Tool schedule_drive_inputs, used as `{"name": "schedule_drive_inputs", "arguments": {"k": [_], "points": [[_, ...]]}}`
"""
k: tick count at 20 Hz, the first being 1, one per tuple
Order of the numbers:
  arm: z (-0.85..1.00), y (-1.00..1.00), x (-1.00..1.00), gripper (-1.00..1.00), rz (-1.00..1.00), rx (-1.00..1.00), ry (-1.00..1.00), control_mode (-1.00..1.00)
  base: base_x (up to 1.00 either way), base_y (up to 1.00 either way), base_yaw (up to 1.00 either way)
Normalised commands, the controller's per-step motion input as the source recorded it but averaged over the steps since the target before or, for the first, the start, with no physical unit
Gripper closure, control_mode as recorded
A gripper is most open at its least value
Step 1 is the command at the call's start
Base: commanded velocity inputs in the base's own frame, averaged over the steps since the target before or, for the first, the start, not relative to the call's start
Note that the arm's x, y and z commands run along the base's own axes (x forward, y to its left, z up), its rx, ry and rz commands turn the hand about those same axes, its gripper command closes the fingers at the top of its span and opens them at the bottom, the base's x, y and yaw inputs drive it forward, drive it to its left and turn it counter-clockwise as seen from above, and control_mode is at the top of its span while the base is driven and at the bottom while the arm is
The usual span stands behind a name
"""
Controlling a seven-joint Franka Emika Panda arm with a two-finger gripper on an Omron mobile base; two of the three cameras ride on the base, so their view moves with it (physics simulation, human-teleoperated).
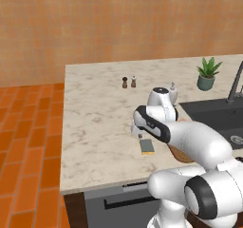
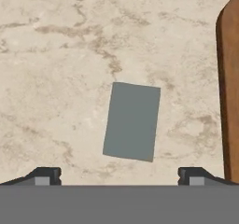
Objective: Pick up the sponge from the counter and clean the cutting board by briefly scrubbing or pressing down on the cutting board. Once finished, release the sponge.
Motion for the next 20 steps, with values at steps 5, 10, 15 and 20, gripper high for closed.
{"name": "schedule_drive_inputs", "arguments": {"k": [5, 10, 15, 20], "points": [[-0.33, -0.05, 0.05, -1.0, 0.0, 0.0, 0.0, -1.0, 0.0, 0.0, 0.0], [-0.36, -0.01, 0.0, -1.0, 0.0, 0.0, 0.0, -1.0, 0.0, 0.0, 0.0], [-0.29, 0.0, 0.04, -1.0, 0.0, -0.01, 0.0, -1.0, 0.0, 0.0, 0.0], [-0.29, 0.0, 0.04, -1.0, 0.0, 0.0, 0.0, -1.0, 0.0, 0.0, 0.0]]}}
